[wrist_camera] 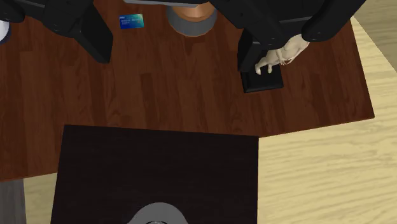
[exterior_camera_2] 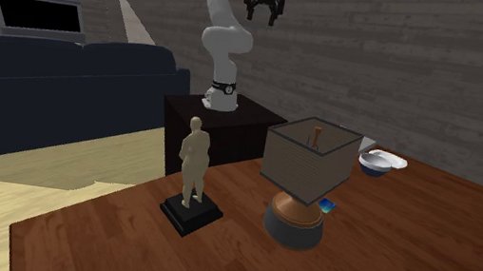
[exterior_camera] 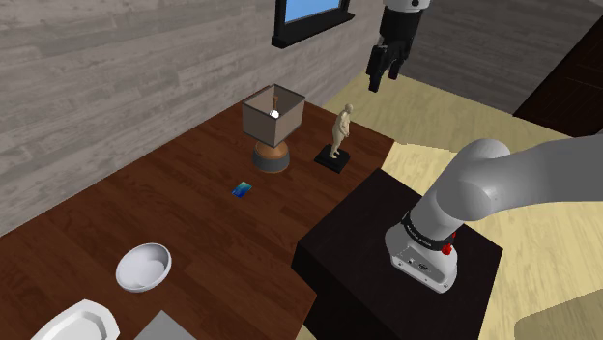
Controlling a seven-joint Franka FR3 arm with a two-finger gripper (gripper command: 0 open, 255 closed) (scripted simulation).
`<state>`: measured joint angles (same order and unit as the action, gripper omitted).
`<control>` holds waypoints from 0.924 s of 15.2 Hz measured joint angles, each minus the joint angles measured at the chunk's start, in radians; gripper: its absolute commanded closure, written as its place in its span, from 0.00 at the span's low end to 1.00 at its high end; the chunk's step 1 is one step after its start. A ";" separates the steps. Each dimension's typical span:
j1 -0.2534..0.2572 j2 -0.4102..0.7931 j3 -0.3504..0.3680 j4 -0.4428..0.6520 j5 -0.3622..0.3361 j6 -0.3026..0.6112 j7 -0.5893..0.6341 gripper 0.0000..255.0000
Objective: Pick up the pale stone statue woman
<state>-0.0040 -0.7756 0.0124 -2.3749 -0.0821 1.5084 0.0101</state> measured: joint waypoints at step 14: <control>-0.053 0.188 -0.210 -0.119 -0.152 0.384 -0.238 0.00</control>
<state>-0.0571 -0.5880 -0.1976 -2.4937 -0.2343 1.8921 -0.2275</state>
